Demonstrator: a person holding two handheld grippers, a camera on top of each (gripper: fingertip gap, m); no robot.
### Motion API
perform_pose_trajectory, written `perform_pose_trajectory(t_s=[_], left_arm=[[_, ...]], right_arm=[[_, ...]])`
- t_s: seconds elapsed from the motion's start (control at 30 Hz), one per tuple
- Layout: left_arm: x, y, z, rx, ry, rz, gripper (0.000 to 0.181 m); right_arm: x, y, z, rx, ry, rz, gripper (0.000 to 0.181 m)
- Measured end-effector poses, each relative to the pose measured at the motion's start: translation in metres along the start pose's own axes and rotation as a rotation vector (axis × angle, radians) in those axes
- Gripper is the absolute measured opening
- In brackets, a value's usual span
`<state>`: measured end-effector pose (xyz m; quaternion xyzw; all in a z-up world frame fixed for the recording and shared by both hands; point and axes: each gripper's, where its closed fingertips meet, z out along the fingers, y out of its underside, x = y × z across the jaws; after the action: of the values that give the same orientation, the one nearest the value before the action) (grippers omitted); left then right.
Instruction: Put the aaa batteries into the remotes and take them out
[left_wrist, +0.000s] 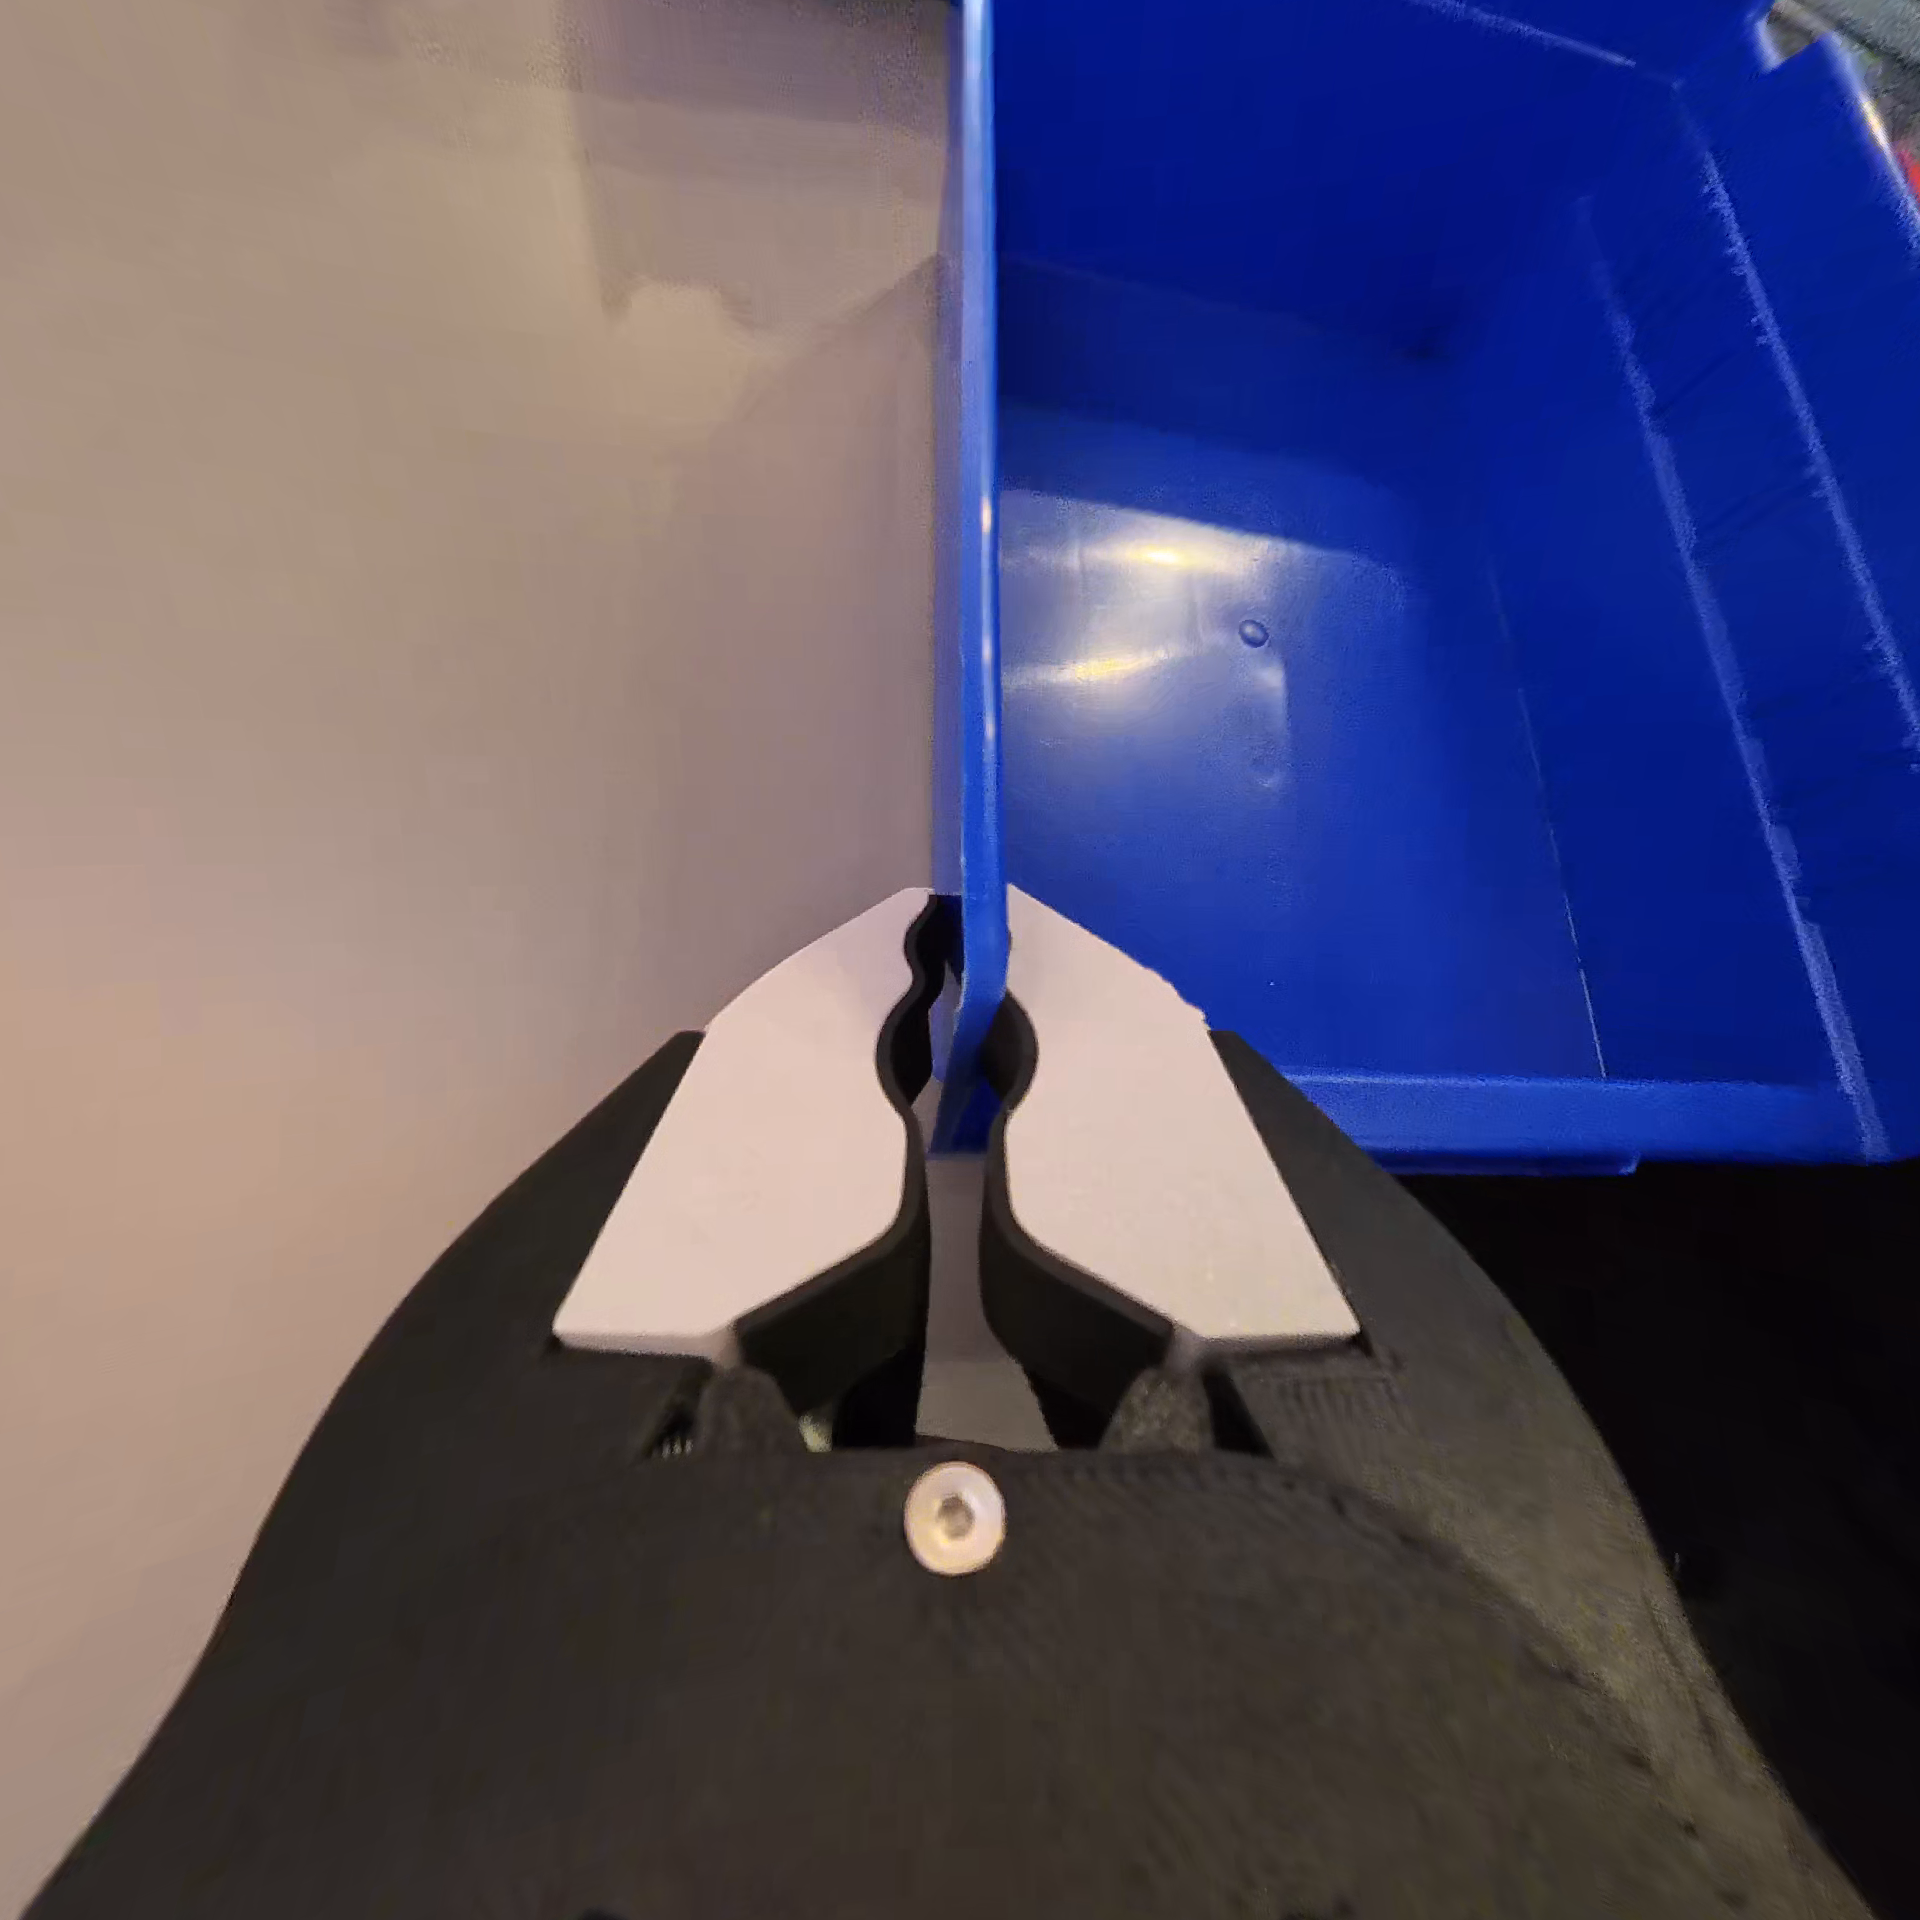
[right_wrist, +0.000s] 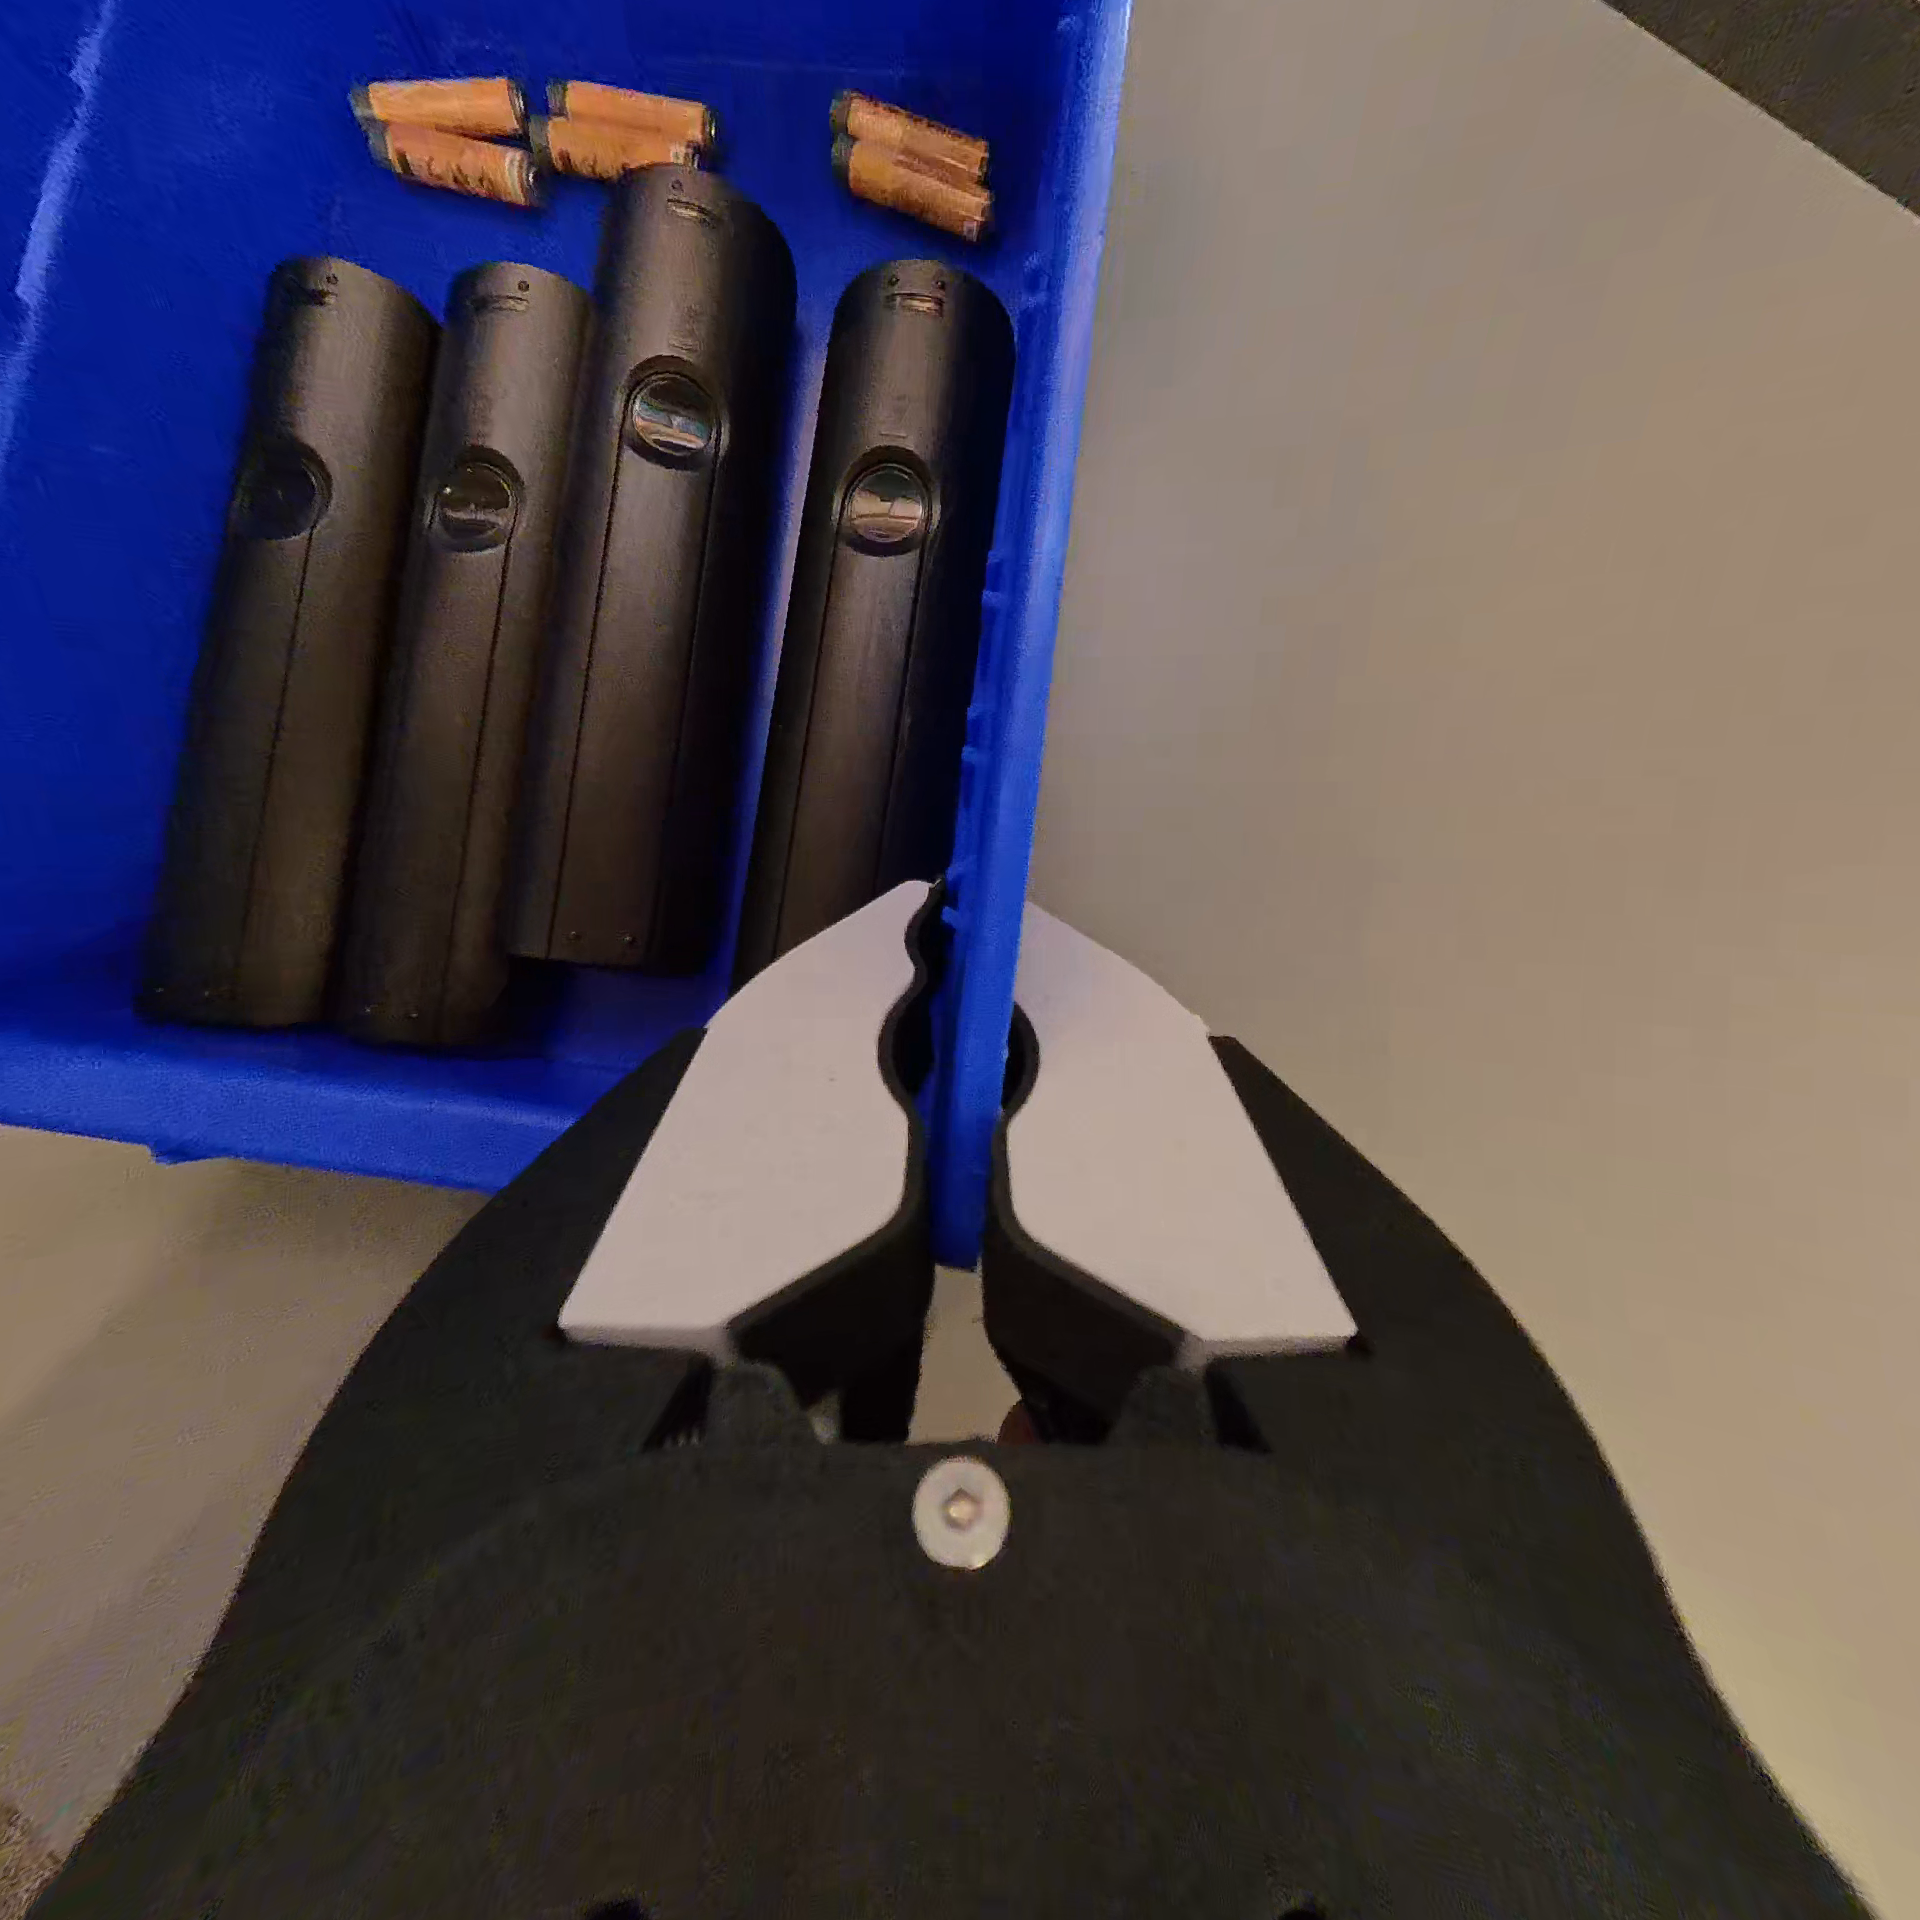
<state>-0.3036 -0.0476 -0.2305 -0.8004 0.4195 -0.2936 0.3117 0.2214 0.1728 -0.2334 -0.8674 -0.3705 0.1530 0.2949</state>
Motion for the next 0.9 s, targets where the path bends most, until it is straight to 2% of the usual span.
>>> perform_pose_trajectory(t_s=[0.17, 0.33, 0.77, 0.8, 0.83, 0.9], left_arm=[[0.018, -0.017, 0.025, -0.010, 0.086, 0.065, 0.005], [0.030, -0.028, 0.040, 0.002, 0.113, 0.082, 0.005], [0.027, -0.031, 0.044, 0.039, 0.056, -0.004, 0.006], [0.026, -0.031, 0.044, 0.044, 0.043, -0.013, 0.006], [0.025, -0.032, 0.044, 0.049, 0.024, -0.029, 0.006], [0.022, -0.034, 0.046, 0.061, -0.018, -0.062, 0.006]], right_arm=[[-0.035, -0.050, 0.043, -0.015, -0.119, -0.114, 0.004], [-0.074, -0.105, 0.089, -0.025, -0.201, -0.172, 0.004], [-0.173, -0.233, 0.197, 0.008, -0.223, -0.136, 0.005], [-0.178, -0.240, 0.198, 0.017, -0.216, -0.139, 0.019], [-0.182, -0.248, 0.194, 0.039, -0.230, -0.126, 0.047], [-0.188, -0.257, 0.171, 0.081, -0.292, -0.090, 0.053]])
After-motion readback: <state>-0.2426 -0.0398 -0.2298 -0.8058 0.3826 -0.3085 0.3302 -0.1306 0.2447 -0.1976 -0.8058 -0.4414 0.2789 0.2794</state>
